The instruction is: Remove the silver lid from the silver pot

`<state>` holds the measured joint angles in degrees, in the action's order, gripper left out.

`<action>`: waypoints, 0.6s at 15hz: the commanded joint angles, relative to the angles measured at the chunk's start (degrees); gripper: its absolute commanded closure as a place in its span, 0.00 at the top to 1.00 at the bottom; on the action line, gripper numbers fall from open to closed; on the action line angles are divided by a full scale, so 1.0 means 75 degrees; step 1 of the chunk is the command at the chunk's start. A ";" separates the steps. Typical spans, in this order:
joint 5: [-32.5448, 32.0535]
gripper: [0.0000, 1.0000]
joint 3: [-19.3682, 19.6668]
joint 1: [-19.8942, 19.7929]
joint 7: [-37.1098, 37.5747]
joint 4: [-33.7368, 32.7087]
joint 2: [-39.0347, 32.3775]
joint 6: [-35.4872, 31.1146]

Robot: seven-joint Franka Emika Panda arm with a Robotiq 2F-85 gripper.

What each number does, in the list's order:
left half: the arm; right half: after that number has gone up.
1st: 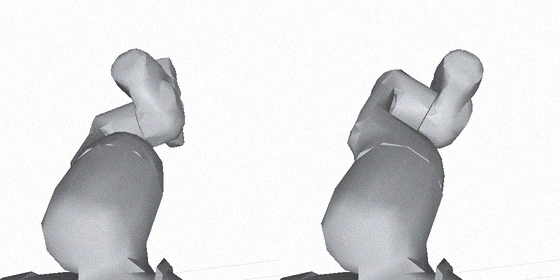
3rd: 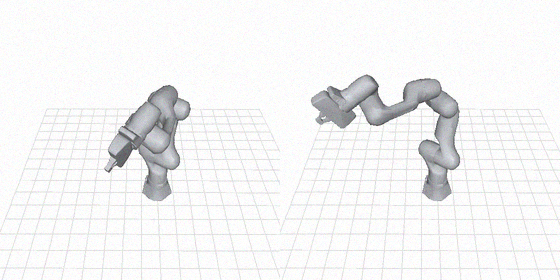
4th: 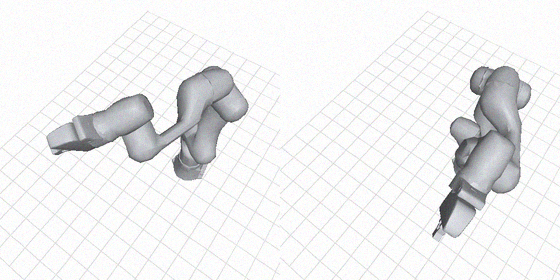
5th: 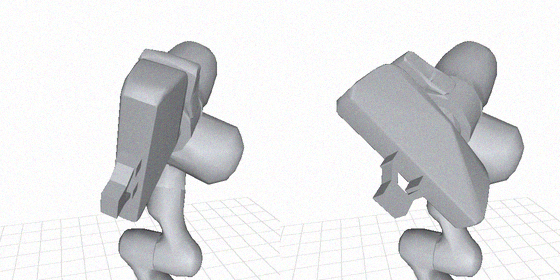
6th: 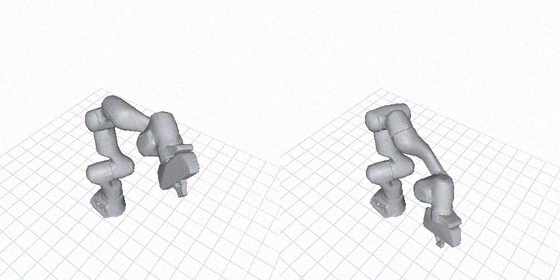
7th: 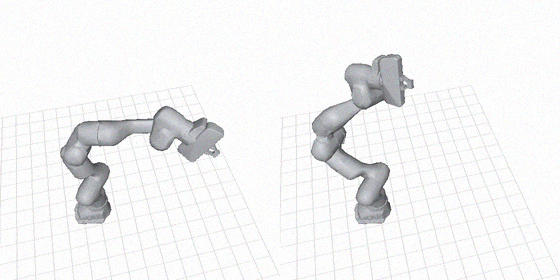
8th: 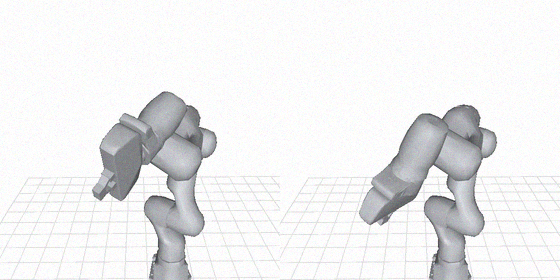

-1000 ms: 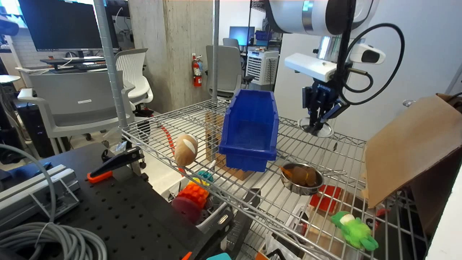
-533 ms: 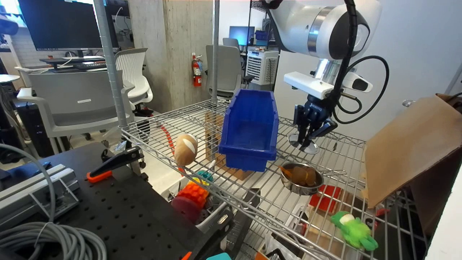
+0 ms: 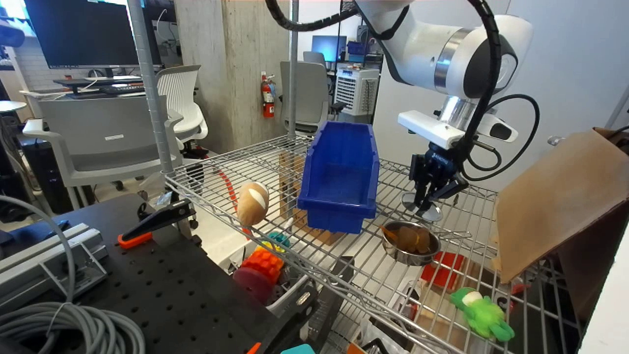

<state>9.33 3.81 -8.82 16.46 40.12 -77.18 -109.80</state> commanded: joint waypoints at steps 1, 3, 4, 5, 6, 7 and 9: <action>-0.0060 0.47 -0.0049 -0.0070 0.0493 -0.1182 -0.0763 0.0129; -0.0081 0.55 -0.0100 -0.0084 0.0528 -0.1475 -0.0902 0.0297; -0.0086 0.62 -0.0129 -0.0085 0.0496 -0.1603 -0.0924 0.0390; -0.0040 0.69 -0.0220 -0.0137 0.0350 -0.1681 -0.0856 0.0662; -0.0008 0.76 -0.0287 -0.0187 0.0244 -0.1788 -0.0803 0.0911; 0.0082 0.84 -0.0196 -0.0173 0.0145 -0.1454 -0.0449 0.0840; 0.0130 0.97 -0.0187 -0.0291 0.0145 -0.1576 -0.0123 0.0855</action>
<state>9.26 3.32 -9.22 18.66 30.25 -81.21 -106.09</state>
